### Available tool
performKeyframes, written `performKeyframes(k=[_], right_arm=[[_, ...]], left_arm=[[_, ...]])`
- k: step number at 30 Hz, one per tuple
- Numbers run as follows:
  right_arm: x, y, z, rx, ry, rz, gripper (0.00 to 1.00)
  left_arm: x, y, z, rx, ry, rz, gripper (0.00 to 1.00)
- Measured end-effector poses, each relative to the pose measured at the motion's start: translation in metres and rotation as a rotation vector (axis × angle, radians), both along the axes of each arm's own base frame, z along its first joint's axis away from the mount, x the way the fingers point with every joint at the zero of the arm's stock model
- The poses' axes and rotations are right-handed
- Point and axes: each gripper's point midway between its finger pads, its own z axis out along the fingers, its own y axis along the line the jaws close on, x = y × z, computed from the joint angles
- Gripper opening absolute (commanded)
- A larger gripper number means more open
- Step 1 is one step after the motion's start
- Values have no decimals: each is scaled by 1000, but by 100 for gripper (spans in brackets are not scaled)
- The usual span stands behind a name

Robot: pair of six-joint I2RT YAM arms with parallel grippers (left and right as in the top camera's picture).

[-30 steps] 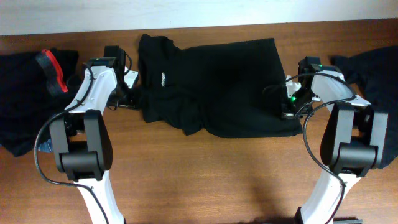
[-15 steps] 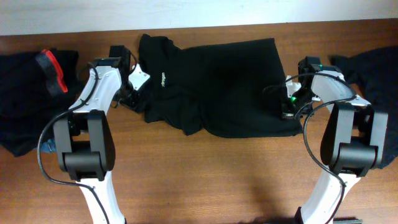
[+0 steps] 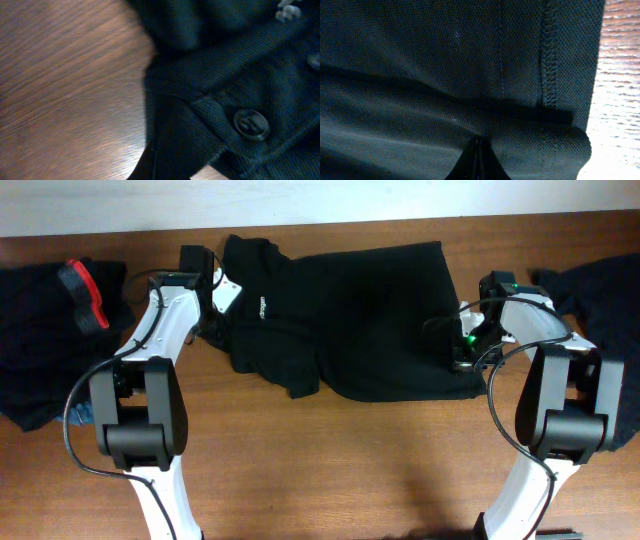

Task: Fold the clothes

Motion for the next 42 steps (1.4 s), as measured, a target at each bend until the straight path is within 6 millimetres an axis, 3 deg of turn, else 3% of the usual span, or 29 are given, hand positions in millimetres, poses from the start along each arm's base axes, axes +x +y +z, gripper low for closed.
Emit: performKeyframes(k=[2, 5, 6, 8, 10, 12, 17, 23, 28, 31, 38, 40, 41, 42], right_arm=[[0, 0, 0, 0, 0, 0, 4], [0, 0, 0, 0, 0, 0, 4], [0, 0, 0, 0, 0, 0, 4], [0, 0, 0, 0, 0, 0, 4], [0, 0, 0, 0, 0, 0, 4], [0, 0, 0, 0, 0, 0, 4], [0, 0, 0, 0, 0, 0, 4], [0, 0, 0, 0, 0, 0, 4], [0, 0, 0, 0, 0, 0, 4], [0, 0, 0, 0, 0, 0, 4], [0, 0, 0, 1, 1, 0, 4], [0, 0, 0, 1, 1, 0, 4], [0, 0, 0, 1, 0, 0, 4], [0, 0, 0, 1, 0, 0, 4]], left_arm=[[9, 8, 8, 44, -43, 42, 1], [43, 22, 54, 115, -235, 104, 2], [54, 24, 75, 120, -311, 119, 9], [66, 25, 113, 121, -421, 139, 53], [70, 25, 153, 116, -514, 155, 53], [65, 25, 166, 109, -522, 157, 61], [36, 17, 144, 102, -372, 128, 61], [25, 20, 132, 99, -314, 134, 62], [12, 9, 99, 11, -241, 116, 70], [15, -3, 82, -52, -256, 94, 77], [23, -12, 51, -64, -326, -24, 77], [21, -15, 45, -73, -321, -52, 61], [20, -17, 44, -83, -318, -65, 47], [20, -20, 44, -96, -319, -74, 43]])
